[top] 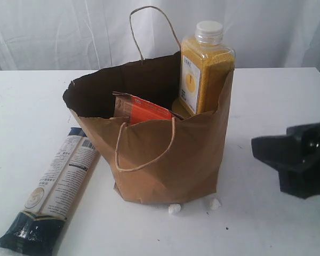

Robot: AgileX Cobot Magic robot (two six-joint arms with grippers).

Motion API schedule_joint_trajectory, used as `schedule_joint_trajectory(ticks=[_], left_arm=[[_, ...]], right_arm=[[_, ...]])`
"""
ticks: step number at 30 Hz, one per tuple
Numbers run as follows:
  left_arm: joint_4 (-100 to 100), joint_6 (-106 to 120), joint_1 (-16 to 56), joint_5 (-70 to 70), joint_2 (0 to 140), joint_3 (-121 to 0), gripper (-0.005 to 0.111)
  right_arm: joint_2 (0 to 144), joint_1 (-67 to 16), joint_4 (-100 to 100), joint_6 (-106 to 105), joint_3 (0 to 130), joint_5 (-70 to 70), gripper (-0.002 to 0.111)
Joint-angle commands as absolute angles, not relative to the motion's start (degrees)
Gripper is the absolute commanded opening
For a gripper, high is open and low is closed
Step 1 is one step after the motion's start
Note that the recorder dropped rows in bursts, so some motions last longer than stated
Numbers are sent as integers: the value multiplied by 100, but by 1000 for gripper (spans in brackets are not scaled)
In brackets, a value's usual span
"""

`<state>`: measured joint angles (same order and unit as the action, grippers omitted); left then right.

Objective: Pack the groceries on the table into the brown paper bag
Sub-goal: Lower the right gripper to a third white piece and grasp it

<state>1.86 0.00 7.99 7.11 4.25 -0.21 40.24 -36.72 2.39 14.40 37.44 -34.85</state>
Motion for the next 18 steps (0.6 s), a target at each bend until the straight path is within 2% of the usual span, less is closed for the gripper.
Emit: schedule_joint_trajectory(ticks=[1, 8, 12, 18], left_arm=[[230, 0, 786, 722, 398, 0, 0], [230, 0, 786, 722, 398, 0, 0], [230, 0, 786, 722, 398, 0, 0], [230, 0, 786, 722, 398, 0, 0]], right_arm=[[3979, -3474, 236, 1708, 3240, -3263, 54], [4156, -2747, -217, 1578, 2432, -2945, 54], [4892, -2562, -1028, -162, 2317, -2642, 54], [5875, -2562, -1796, -1237, 2327, -2240, 54]])
